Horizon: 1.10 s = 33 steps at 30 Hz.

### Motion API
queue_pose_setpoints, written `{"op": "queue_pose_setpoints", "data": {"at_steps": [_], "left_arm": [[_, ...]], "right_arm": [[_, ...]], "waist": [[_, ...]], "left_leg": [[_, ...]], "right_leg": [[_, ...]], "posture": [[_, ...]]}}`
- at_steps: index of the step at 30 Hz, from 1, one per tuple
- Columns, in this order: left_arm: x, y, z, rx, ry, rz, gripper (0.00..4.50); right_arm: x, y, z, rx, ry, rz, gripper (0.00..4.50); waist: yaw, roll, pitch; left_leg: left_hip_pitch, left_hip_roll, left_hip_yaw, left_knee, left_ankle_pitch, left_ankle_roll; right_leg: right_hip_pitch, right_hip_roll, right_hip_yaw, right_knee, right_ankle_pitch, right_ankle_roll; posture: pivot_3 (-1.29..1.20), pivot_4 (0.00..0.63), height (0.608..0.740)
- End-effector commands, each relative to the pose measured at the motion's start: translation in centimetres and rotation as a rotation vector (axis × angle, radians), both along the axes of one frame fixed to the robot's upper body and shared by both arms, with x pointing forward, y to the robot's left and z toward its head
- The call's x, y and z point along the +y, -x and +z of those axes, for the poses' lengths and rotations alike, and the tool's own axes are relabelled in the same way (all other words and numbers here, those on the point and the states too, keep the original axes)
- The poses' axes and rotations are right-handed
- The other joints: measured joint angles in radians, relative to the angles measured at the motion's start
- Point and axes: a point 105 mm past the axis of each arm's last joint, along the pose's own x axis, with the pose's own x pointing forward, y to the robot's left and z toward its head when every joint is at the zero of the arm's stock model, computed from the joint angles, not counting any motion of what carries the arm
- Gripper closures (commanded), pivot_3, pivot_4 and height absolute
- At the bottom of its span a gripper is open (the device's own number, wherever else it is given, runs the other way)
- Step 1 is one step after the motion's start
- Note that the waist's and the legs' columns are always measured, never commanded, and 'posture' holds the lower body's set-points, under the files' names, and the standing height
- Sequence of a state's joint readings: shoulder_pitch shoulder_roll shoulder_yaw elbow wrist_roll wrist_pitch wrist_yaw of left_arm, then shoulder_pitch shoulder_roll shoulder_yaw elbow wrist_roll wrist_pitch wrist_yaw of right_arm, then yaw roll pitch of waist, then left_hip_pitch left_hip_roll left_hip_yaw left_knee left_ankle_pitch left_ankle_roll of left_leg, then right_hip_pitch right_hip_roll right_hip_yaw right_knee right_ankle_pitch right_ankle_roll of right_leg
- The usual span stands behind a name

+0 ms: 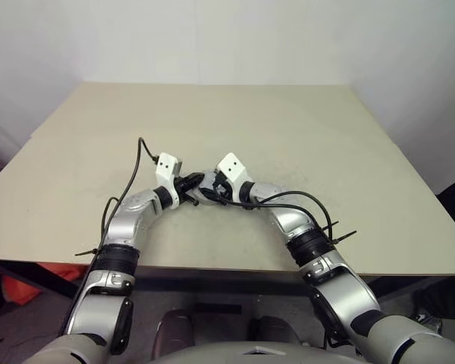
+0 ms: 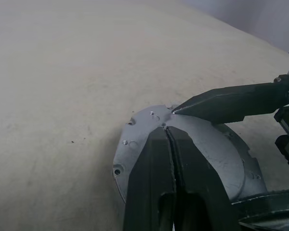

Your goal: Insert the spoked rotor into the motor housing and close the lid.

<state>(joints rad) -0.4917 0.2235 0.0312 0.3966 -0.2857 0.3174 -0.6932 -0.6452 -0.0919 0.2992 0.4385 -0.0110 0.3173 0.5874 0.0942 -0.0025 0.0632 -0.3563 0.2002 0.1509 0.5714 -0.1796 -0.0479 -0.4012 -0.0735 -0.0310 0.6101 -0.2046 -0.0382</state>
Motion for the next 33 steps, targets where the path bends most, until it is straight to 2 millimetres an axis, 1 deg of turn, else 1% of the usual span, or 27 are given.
{"op": "queue_pose_setpoints", "data": {"at_steps": [1, 6, 8, 14, 15, 17, 19, 27, 33], "left_arm": [[-0.2, -0.1, 0.5, 0.001, -0.035, -0.025, 4.46], [0.2, 0.2, -1.1, 0.034, -0.125, -0.023, 4.46], [0.2, 0.3, -1.4, 0.034, -0.142, -0.027, 4.46], [-0.5, 0.8, -1.7, 0.067, -0.116, -0.058, 4.46], [-0.6, 1.0, -1.6, 0.078, -0.097, -0.065, 4.46], [-0.8, 1.2, -0.9, 0.115, 0.002, -0.074, 4.46], [-0.6, 1.3, -0.5, 0.14, 0.047, -0.073, 4.46], [-0.5, 1.6, -0.7, 0.203, 0.089, -0.077, 4.46], [-0.4, 1.6, -0.8, 0.215, 0.091, -0.07, 4.46]], "right_arm": [[-0.7, -0.1, -0.9, 0.011, 0.042, -0.025, 1.36], [-0.8, -0.3, -0.7, 0.007, 0.037, -0.034, 1.36], [-0.8, -0.2, -0.7, 0.011, 0.036, -0.032, 1.36], [-0.8, -0.3, -0.6, 0.011, 0.035, -0.029, 1.36], [-0.8, -0.3, -0.6, 0.01, 0.035, -0.03, 1.36], [-0.8, -0.3, -0.6, 0.008, 0.035, -0.031, 1.36], [-0.9, -0.4, -0.5, 0.008, 0.035, -0.032, 1.36], [-0.9, -0.4, -0.5, 0.005, 0.034, -0.034, 1.36], [-1.0, -0.5, -0.4, 0.005, 0.031, -0.036, 1.36]], "waist": [[0.0, 0.0, 0.0], [0.001, 0.0, 0.0], [0.001, 0.0, 0.0], [0.001, 0.0, 0.0], [0.001, 0.0, 0.0], [0.001, 0.001, 0.0], [0.001, 0.001, 0.0], [0.001, 0.001, 0.0], [0.001, 0.001, 0.0]], "left_leg": [[0.0, 0.0, 0.0, 0.0, 0.0, 0.0], [0.004, 0.0, 0.0, 0.0, 0.0, 0.0], [0.005, 0.0, 0.0, 0.0, 0.0, 0.0], [0.006, 0.0, 0.0, 0.0, -0.001, 0.001], [0.006, 0.0, 0.0, 0.0, 0.0, 0.001], [0.006, 0.0, 0.0, 0.0, -0.001, 0.001], [0.006, 0.0, 0.0, 0.0, 0.0, 0.001], [0.006, 0.0, 0.0, -0.001, -0.001, 0.001], [0.006, -0.001, 0.0, -0.001, -0.001, 0.002]], "right_leg": [[0.0, 0.0, 0.0, 0.0, 0.0, 0.0], [0.004, 0.0, 0.0, -0.001, 0.0, 0.0], [0.006, 0.0, 0.0, -0.001, 0.0, 0.0], [0.007, 0.0, 0.0, -0.001, 0.0, 0.0], [0.007, 0.0, 0.0, -0.001, 0.0, 0.0], [0.007, 0.0, 0.0, -0.001, 0.0, 0.0], [0.007, 0.0, 0.0, -0.001, 0.0, 0.0], [0.007, 0.0, 0.0, -0.002, 0.0, 0.0], [0.007, 0.0, 0.0, -0.002, -0.001, 0.001]], "posture": [[0.0, 0.0, 0.74], [0.0, 0.0, 0.74], [0.0, 0.0, 0.74], [0.0, 0.0, 0.74], [0.0, 0.0, 0.74], [0.0, 0.0, 0.74], [0.0, 0.0, 0.74], [0.0, 0.0, 0.74], [0.0, 0.0, 0.74]]}}
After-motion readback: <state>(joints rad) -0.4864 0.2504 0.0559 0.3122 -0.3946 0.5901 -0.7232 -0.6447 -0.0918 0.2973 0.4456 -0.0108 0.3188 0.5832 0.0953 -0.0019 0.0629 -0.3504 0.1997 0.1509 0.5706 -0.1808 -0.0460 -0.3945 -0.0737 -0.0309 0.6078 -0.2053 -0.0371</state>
